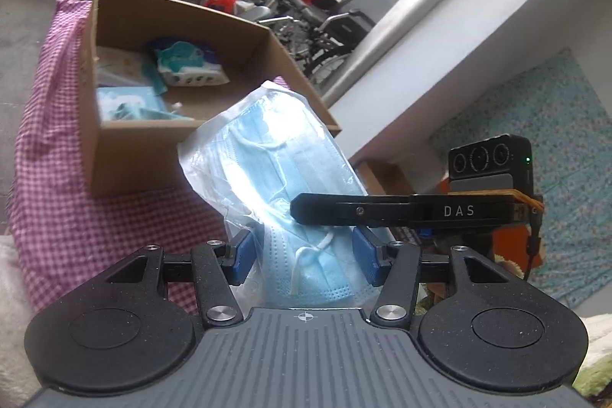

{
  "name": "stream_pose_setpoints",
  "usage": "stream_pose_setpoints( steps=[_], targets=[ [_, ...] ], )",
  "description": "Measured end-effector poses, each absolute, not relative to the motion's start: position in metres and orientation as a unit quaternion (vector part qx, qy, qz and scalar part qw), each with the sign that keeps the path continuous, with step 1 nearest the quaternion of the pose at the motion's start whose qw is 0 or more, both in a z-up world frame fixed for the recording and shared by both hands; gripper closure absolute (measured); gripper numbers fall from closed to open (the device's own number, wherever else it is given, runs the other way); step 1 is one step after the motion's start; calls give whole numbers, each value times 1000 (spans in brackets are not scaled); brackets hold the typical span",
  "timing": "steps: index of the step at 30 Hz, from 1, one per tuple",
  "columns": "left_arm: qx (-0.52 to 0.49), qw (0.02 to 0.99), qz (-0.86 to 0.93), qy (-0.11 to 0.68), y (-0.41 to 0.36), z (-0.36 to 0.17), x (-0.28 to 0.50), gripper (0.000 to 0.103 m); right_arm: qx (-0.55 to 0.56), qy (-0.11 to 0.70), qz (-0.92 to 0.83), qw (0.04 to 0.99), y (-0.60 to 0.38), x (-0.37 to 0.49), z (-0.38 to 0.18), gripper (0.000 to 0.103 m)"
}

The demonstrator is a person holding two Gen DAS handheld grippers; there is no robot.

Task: Organize soft objects
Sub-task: 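Carry the face mask bag into the box and lower it beside the wipes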

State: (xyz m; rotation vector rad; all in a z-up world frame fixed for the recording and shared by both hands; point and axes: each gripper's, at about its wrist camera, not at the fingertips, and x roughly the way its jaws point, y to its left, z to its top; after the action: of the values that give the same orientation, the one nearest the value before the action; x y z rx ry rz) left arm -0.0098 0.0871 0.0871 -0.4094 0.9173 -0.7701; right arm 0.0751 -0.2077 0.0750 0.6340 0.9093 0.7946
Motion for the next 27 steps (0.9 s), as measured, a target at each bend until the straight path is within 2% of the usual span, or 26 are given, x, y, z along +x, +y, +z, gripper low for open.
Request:
stream_pose_setpoints(
  steps=[14, 20, 27],
  targets=[
    [-170, 788, -410, 428, 20, 100, 12, 50, 311, 400, 356, 785, -268, 72, 93, 83],
    [-148, 788, -420, 424, -4, 98, 72, 49, 283, 380, 348, 809, -290, 123, 106, 83],
    [-131, 783, -406, 452, -32, 73, 170, 49, 267, 406, 308, 818, -321, 223, 91, 84]
  ],
)
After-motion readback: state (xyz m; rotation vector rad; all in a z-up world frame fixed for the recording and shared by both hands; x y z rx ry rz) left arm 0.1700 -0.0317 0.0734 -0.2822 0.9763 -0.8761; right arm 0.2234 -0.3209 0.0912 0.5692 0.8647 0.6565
